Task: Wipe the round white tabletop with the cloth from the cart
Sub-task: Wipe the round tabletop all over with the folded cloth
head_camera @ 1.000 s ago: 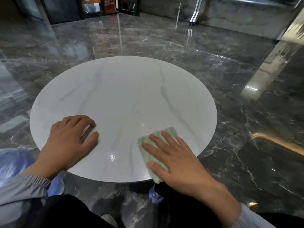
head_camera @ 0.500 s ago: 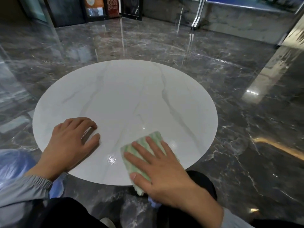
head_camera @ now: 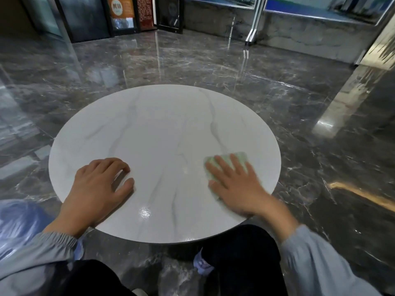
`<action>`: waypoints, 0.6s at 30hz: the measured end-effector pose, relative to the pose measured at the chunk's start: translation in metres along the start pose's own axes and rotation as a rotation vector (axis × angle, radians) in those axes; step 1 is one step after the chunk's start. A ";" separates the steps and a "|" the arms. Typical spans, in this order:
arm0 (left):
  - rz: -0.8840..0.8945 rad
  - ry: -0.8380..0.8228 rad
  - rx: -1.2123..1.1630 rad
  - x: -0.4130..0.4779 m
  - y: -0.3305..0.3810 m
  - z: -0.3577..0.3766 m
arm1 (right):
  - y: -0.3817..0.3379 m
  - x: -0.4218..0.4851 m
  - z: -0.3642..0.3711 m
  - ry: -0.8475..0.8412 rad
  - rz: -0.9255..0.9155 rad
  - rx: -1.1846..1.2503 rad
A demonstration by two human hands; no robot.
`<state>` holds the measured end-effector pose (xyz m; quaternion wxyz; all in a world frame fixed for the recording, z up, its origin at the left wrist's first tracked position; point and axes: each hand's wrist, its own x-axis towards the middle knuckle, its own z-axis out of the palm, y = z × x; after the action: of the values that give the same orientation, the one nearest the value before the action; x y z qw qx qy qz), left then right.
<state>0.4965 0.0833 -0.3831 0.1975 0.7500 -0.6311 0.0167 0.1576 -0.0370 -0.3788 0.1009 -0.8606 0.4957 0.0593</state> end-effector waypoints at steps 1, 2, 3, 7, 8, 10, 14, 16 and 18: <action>0.000 0.004 -0.004 0.000 0.000 0.000 | -0.023 -0.012 0.006 0.022 -0.095 -0.015; 0.002 0.004 -0.005 0.000 -0.001 0.000 | -0.043 -0.025 0.010 0.038 -0.190 -0.020; 0.005 0.001 -0.004 0.000 -0.001 0.000 | -0.056 -0.037 0.012 0.045 -0.272 -0.013; 0.009 -0.003 -0.010 0.000 -0.003 0.000 | -0.029 -0.038 0.002 0.048 -0.279 0.041; 0.008 0.003 -0.014 0.000 -0.002 0.000 | -0.009 -0.027 -0.003 0.056 -0.206 0.045; 0.008 0.015 -0.023 -0.001 -0.001 0.000 | 0.040 -0.004 -0.013 0.058 -0.015 0.068; 0.011 0.007 -0.010 -0.001 0.000 0.000 | 0.117 0.039 -0.028 0.045 0.257 0.079; -0.001 0.001 -0.010 0.000 0.000 0.000 | 0.123 0.057 -0.034 0.031 0.301 0.080; -0.005 -0.012 0.000 0.000 0.000 -0.001 | 0.111 0.068 -0.038 0.006 0.311 0.089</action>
<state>0.4968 0.0833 -0.3824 0.1941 0.7514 -0.6305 0.0118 0.0954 -0.1572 -0.3683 0.1271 -0.7683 0.6254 0.0496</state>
